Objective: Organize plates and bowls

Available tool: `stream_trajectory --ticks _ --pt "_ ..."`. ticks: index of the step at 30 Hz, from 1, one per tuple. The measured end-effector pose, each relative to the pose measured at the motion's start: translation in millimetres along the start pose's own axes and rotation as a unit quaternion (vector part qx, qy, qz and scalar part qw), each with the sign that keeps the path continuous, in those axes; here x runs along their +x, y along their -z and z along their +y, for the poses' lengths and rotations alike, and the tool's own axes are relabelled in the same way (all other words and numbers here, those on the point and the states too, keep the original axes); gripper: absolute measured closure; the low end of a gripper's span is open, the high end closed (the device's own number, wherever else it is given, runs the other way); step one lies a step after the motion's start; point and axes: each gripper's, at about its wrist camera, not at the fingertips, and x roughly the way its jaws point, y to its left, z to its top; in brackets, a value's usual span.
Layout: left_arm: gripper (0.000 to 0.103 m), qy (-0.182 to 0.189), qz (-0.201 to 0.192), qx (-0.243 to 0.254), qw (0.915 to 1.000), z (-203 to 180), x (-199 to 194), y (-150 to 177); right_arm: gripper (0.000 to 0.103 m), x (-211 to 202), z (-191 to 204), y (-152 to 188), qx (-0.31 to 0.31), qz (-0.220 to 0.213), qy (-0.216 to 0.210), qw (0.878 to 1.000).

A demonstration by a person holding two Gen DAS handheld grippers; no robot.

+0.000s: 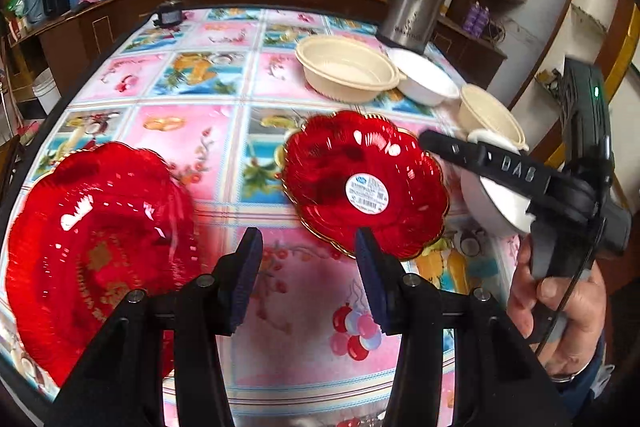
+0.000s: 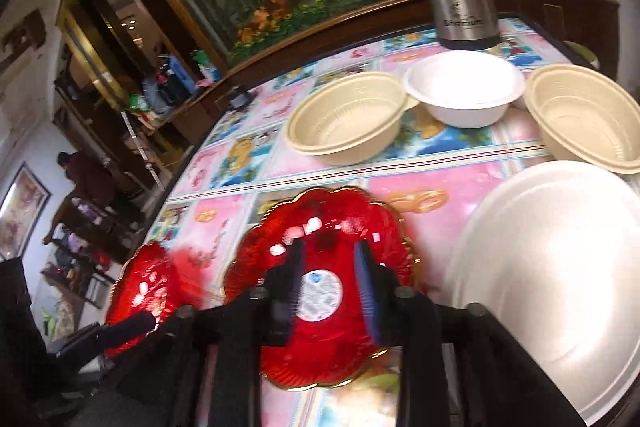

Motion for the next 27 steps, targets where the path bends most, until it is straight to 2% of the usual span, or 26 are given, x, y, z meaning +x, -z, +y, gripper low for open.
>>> stream_trajectory --ticks 1,2,8,10,15,19,21,27 --pt "0.057 -0.001 0.003 0.003 1.0 -1.8 2.7 2.2 0.051 1.2 -0.9 0.0 0.0 -0.001 0.003 1.0" --pt "0.057 -0.003 0.004 0.004 1.0 -2.0 3.9 3.7 0.048 2.1 -0.6 0.4 -0.001 -0.002 0.007 1.0" --pt "0.057 -0.001 0.013 0.006 0.9999 -3.3 11.5 7.3 0.05 16.7 -2.3 0.0 -0.013 0.005 0.05 0.999" --pt "0.057 0.001 0.015 0.007 0.9999 -3.9 13.0 7.6 0.049 22.5 -3.2 0.6 -0.022 0.008 0.078 0.997" --pt "0.057 0.007 0.023 0.008 0.9997 -4.1 19.4 8.6 0.047 24.2 -1.9 4.1 -0.025 0.015 0.06 0.998" --pt "0.057 0.006 0.026 -0.003 0.9996 0.2 25.1 7.1 0.048 25.2 -2.9 5.5 -0.005 0.033 0.0 0.999" --pt "0.057 0.005 0.029 -0.011 0.9995 3.3 30.6 5.9 0.048 25.6 -3.0 5.3 -0.008 0.032 0.016 0.999" --pt "0.057 -0.018 0.029 -0.017 0.9993 6.4 43.1 -6.1 0.05 27.1 -1.3 7.5 -0.011 0.034 0.026 0.999"
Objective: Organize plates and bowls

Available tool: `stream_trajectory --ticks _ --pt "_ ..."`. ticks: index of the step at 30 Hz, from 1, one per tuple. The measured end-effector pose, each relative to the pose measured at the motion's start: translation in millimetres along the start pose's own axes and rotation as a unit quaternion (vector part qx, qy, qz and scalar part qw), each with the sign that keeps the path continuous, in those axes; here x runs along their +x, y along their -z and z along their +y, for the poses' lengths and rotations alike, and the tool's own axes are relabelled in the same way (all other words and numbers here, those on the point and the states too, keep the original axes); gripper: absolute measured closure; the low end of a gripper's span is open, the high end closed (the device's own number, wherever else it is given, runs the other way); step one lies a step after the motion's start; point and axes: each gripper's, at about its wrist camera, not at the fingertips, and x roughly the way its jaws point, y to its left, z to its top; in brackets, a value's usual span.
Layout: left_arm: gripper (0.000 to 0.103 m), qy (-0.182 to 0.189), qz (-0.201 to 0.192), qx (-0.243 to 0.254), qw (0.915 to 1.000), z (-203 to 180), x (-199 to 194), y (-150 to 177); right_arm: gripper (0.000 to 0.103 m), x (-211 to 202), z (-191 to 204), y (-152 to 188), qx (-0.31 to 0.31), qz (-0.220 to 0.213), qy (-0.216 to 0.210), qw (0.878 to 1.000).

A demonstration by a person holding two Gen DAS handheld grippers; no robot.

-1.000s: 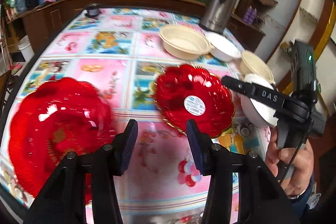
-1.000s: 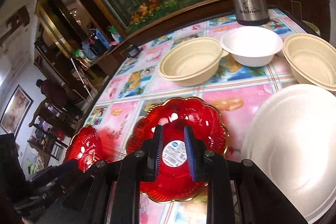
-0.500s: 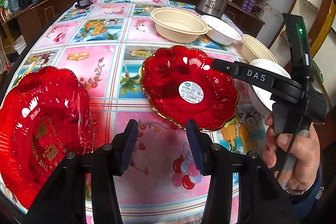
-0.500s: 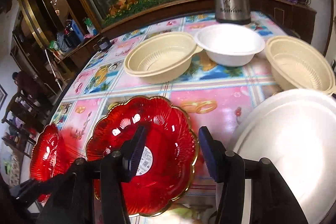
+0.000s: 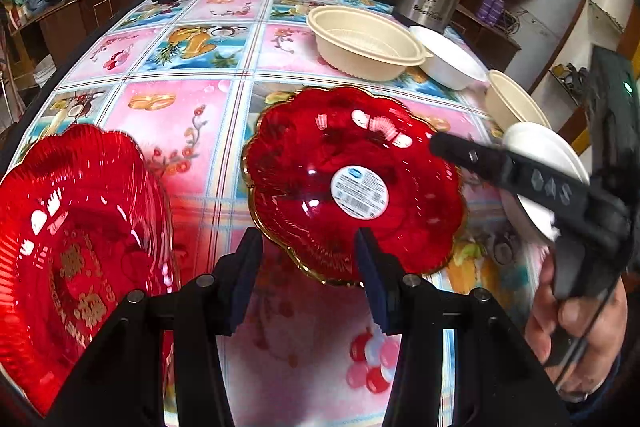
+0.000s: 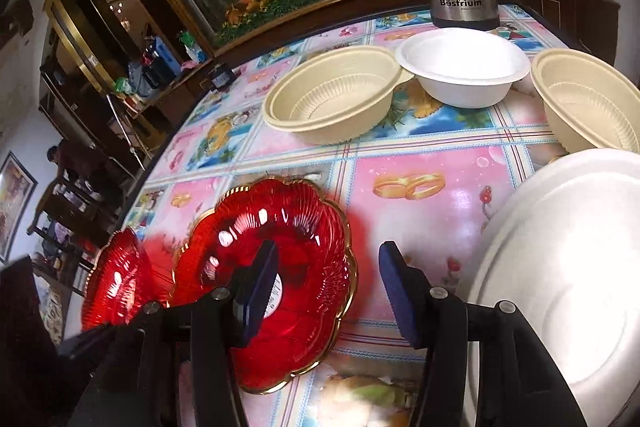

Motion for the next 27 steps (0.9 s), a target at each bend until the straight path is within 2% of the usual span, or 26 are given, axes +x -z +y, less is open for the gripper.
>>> stream_trajectory --ticks 1,3,7,10,12,16,18,21,27 --pt "0.057 -0.004 0.001 -0.003 1.0 0.7 2.0 -3.3 0.051 1.5 0.8 0.6 -0.002 0.004 -0.001 1.0" --pt "0.057 -0.011 0.001 -0.002 0.9999 0.4 5.3 -12.3 0.06 4.1 2.1 1.8 -0.004 0.009 0.002 1.0" --pt "0.057 -0.039 -0.017 0.026 0.9987 -6.5 2.1 -32.2 0.06 4.6 -1.2 2.4 0.001 0.011 0.002 1.0" --pt "0.057 -0.052 -0.018 0.013 0.9984 1.1 6.8 -47.1 0.066 5.8 -3.7 3.0 0.006 0.014 0.003 1.0" --pt "0.057 -0.067 -0.009 0.005 0.9977 7.4 15.0 -53.5 0.077 8.2 -4.9 3.9 0.008 0.019 0.008 1.0" --pt "0.058 -0.063 0.025 -0.003 0.9977 12.5 35.6 -55.2 0.087 10.1 -9.1 3.7 0.017 0.024 0.008 1.0" --pt "0.073 -0.063 0.03 -0.002 0.9976 11.4 41.0 -52.8 0.094 11.6 -9.3 4.2 0.018 0.028 0.006 0.999" --pt "0.079 -0.066 0.017 -0.001 0.9977 12.5 38.6 -49.2 0.096 12.4 -9.8 5.4 0.019 0.03 0.003 0.999" --pt "0.08 -0.055 0.002 -0.002 0.9985 11.9 27.5 -42.0 0.096 4.3 -9.1 4.8 0.016 0.011 0.004 1.0"
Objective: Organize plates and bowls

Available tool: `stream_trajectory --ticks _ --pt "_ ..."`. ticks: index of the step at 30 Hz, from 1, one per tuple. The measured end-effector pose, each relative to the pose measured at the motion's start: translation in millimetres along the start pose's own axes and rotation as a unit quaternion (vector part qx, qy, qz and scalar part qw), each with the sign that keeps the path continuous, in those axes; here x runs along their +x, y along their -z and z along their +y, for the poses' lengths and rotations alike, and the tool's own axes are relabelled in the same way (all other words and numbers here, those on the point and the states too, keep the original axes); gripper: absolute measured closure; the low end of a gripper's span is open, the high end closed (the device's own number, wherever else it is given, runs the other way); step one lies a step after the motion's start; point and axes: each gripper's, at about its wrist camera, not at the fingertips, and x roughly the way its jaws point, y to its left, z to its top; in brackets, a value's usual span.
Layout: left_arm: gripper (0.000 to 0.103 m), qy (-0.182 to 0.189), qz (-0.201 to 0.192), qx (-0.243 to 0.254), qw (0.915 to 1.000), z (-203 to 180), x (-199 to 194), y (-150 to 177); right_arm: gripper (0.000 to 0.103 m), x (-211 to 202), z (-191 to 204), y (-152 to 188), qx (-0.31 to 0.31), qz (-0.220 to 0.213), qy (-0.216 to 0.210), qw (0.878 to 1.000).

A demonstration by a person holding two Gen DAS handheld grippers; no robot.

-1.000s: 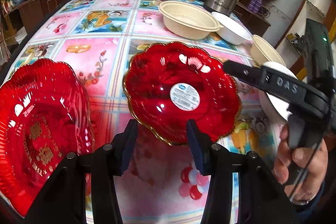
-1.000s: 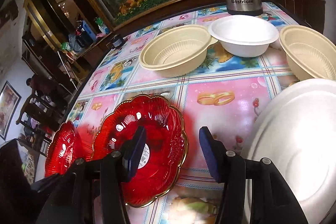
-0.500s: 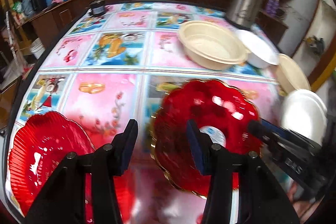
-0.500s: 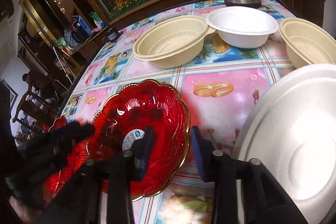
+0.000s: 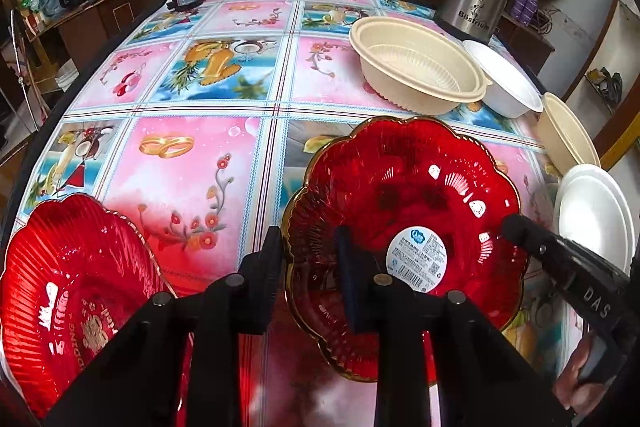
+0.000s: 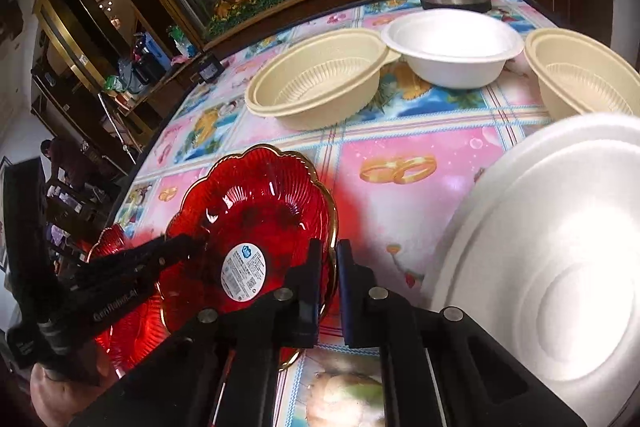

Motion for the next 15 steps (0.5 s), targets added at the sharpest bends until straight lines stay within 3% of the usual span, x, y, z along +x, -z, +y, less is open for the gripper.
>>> stream_trajectory --ticks 15 --pt "0.08 0.008 -0.029 -0.006 0.9995 4.4 -24.2 5.9 0.096 -16.4 -0.5 -6.3 0.015 -0.027 -0.043 0.999"
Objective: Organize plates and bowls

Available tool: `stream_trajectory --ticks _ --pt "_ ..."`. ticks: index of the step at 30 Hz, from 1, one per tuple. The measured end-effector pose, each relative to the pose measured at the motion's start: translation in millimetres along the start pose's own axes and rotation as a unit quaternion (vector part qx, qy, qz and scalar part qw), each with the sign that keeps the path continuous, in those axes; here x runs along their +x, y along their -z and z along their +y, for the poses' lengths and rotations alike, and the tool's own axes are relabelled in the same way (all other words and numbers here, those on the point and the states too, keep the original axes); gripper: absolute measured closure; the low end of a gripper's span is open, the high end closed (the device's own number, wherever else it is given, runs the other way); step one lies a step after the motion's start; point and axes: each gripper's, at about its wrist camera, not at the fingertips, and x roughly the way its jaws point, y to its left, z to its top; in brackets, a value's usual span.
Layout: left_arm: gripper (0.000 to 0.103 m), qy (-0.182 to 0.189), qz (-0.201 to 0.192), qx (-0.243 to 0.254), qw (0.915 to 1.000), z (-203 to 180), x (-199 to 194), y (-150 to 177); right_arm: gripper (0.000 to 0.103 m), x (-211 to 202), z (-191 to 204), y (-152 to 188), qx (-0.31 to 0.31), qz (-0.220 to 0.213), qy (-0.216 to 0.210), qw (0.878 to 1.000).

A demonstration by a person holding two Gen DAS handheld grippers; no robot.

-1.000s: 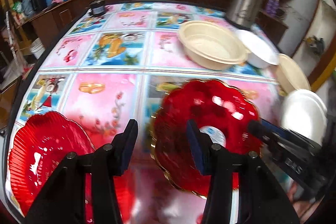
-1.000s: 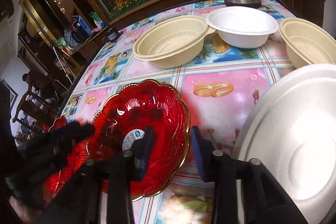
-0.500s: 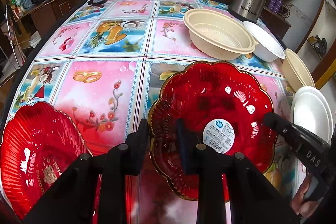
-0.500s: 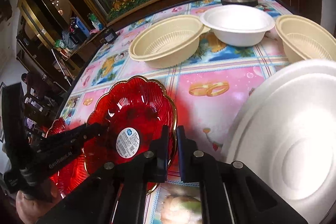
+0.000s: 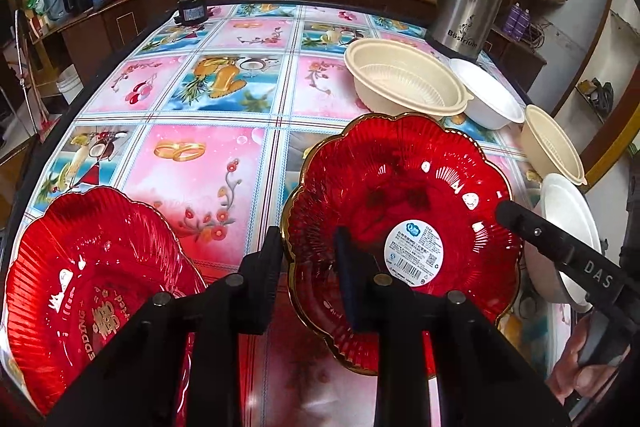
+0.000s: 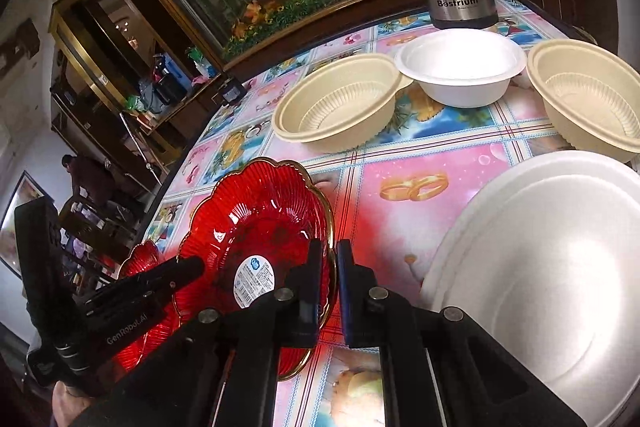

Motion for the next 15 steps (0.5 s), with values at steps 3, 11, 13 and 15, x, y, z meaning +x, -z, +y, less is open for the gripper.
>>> stream_trajectory --ticks 3,11,13,15 --pt "0.08 -0.001 -0.006 -0.001 1.0 1.1 -4.3 0.0 0.096 -1.9 0.2 -0.5 0.001 -0.001 -0.005 1.0" --pt "0.079 -0.007 -0.013 -0.01 0.9998 10.5 -19.3 7.3 0.096 -11.3 7.7 -0.2 -0.002 -0.013 -0.037 0.999" --pt "0.08 -0.007 -0.017 -0.019 0.9997 16.2 -23.4 9.3 0.096 -16.6 15.2 0.5 -0.01 -0.02 -0.051 0.998" --pt "0.079 -0.009 -0.02 -0.027 0.9994 22.4 -27.2 11.0 0.096 -19.7 23.6 1.8 -0.02 -0.024 -0.055 0.998"
